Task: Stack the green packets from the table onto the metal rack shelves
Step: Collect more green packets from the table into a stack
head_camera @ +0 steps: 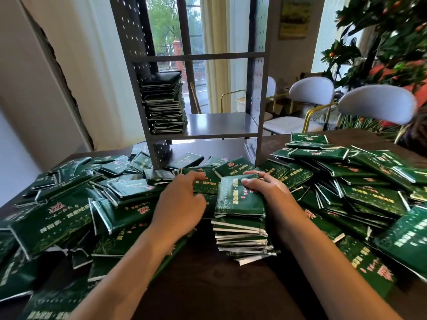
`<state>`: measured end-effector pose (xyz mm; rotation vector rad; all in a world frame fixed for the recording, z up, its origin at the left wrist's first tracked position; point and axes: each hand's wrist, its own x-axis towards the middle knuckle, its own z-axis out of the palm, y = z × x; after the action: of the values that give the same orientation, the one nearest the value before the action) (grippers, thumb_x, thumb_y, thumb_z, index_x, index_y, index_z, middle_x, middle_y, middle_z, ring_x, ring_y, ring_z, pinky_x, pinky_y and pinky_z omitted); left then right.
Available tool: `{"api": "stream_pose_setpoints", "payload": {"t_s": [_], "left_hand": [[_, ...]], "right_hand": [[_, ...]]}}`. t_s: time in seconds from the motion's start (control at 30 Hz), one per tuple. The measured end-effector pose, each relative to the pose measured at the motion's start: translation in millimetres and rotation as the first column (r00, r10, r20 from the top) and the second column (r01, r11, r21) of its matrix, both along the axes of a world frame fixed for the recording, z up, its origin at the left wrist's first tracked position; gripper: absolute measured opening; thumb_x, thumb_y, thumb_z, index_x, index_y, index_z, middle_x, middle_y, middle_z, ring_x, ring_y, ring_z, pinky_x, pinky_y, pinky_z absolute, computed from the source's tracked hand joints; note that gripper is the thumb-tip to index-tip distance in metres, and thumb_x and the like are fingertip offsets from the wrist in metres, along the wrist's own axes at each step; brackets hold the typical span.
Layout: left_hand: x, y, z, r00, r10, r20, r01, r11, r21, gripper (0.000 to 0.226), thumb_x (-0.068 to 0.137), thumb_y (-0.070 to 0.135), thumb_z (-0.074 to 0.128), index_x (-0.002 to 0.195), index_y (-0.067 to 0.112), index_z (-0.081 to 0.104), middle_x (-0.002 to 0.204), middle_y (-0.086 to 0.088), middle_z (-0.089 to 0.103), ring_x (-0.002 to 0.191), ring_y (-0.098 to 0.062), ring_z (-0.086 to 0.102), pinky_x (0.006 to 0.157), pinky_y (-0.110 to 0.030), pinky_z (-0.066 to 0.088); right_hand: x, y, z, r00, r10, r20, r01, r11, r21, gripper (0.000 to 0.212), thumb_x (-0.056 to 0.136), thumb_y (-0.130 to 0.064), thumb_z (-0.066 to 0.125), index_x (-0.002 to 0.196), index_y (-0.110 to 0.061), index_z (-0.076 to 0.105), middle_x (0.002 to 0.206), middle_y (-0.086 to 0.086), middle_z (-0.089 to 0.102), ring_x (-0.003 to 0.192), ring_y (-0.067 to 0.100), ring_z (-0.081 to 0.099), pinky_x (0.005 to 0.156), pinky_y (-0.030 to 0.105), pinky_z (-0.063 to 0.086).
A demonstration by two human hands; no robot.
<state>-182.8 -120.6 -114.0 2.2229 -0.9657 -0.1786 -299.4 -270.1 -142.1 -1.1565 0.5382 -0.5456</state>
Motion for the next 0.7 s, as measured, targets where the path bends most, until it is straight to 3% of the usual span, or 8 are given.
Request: {"api": "stream_pose_setpoints", "payload": {"t_s": [0.1, 0.2, 0.3, 0.4, 0.47, 0.53, 0.6, 0.7], "left_hand": [[17.1, 7.3, -9.8, 0.975, -0.173, 0.140, 0.104, 0.910, 0.403, 0.071, 0.090, 0.014, 0.062, 0.153, 0.033, 0.035, 0.154, 0.005, 0.039, 0.134, -0.019, 0.046, 0.110, -0.036, 0.040], [18.7, 8.3, -22.4, 0.903, -0.299, 0.309, 0.076, 0.818, 0.570, 0.075, 0.091, 0.025, 0.060, 0.157, 0.033, 0.026, 0.157, 0.002, 0.036, 0.143, -0.021, 0.037, 0.114, -0.037, 0.036], [17.7, 6.8, -27.3, 0.805, -0.269, 0.528, -0.064, 0.846, 0.529, 0.071, 0.092, 0.024, 0.058, 0.156, 0.031, 0.027, 0.146, 0.003, 0.049, 0.132, -0.021, 0.047, 0.103, -0.035, 0.042], [15.4, 6.0, -26.6, 0.801, -0.184, 0.570, -0.119, 0.883, 0.453, 0.056, 0.091, 0.018, 0.058, 0.144, 0.030, 0.044, 0.129, 0.004, 0.058, 0.120, -0.020, 0.054, 0.089, -0.033, 0.046], [15.3, 7.0, -22.9, 0.811, -0.108, 0.576, -0.131, 0.924, 0.359, 0.044, 0.091, 0.013, 0.054, 0.133, 0.028, 0.053, 0.115, 0.006, 0.062, 0.107, -0.019, 0.059, 0.076, -0.030, 0.047], [15.1, 10.2, -17.3, 0.810, -0.055, 0.584, -0.118, 0.960, 0.255, 0.038, 0.092, 0.010, 0.051, 0.126, 0.026, 0.058, 0.107, 0.007, 0.064, 0.094, -0.016, 0.063, 0.069, -0.027, 0.045], [15.1, 13.1, -11.1, 0.818, -0.009, 0.576, -0.105, 0.981, 0.165, 0.033, 0.096, 0.011, 0.050, 0.125, 0.025, 0.058, 0.103, 0.007, 0.066, 0.088, -0.015, 0.064, 0.067, -0.026, 0.043], [12.3, 16.7, 1.5, 0.837, 0.085, 0.540, -0.113, 0.993, 0.020, 0.023, 0.101, 0.017, 0.050, 0.121, 0.022, 0.060, 0.091, 0.007, 0.064, 0.070, -0.011, 0.055, 0.058, -0.025, 0.035]], "right_hand": [[0.9, -0.9, -2.0, 1.000, -0.008, -0.017, 0.008, 1.000, -0.011, 0.033, 0.085, -0.014, 0.070, 0.117, -0.010, 0.064, 0.098, 0.023, 0.075, 0.077, 0.029, 0.071, 0.075, 0.038, 0.056], [1.2, -1.4, -3.2, 1.000, -0.007, -0.013, 0.007, 1.000, 0.002, 0.041, 0.084, -0.015, 0.072, 0.124, -0.011, 0.062, 0.096, 0.021, 0.076, 0.076, 0.030, 0.072, 0.069, 0.035, 0.057], [0.5, -2.9, -5.1, 1.000, 0.002, 0.011, -0.002, 1.000, -0.003, 0.040, 0.083, -0.015, 0.072, 0.121, -0.009, 0.063, 0.091, 0.019, 0.075, 0.076, 0.029, 0.070, 0.072, 0.036, 0.057], [1.1, -4.1, -4.7, 1.000, -0.014, -0.019, 0.014, 1.000, -0.023, 0.072, 0.066, -0.027, 0.078, 0.133, -0.011, 0.058, 0.097, 0.016, 0.077, 0.082, 0.030, 0.072, 0.081, 0.041, 0.057], [1.8, -4.1, -4.9, 1.000, -0.013, -0.025, 0.012, 1.000, -0.021, 0.080, 0.063, -0.029, 0.078, 0.137, -0.013, 0.054, 0.099, 0.018, 0.076, 0.083, 0.030, 0.073, 0.079, 0.041, 0.058], [0.9, -5.0, -5.3, 0.999, -0.008, -0.033, 0.007, 0.999, -0.032, 0.070, 0.070, -0.028, 0.077, 0.135, -0.012, 0.056, 0.101, 0.018, 0.076, 0.082, 0.029, 0.073, 0.073, 0.036, 0.057], [-0.3, -5.5, -5.1, 1.000, 0.000, -0.022, -0.001, 1.000, -0.029, 0.046, 0.083, -0.020, 0.071, 0.126, -0.008, 0.060, 0.100, 0.019, 0.075, 0.079, 0.029, 0.070, 0.068, 0.031, 0.055], [0.5, -7.0, -8.8, 1.000, 0.005, -0.024, -0.006, 1.000, -0.030, 0.044, 0.085, -0.019, 0.069, 0.127, -0.008, 0.060, 0.100, 0.020, 0.075, 0.079, 0.026, 0.071, 0.064, 0.029, 0.055]]}}
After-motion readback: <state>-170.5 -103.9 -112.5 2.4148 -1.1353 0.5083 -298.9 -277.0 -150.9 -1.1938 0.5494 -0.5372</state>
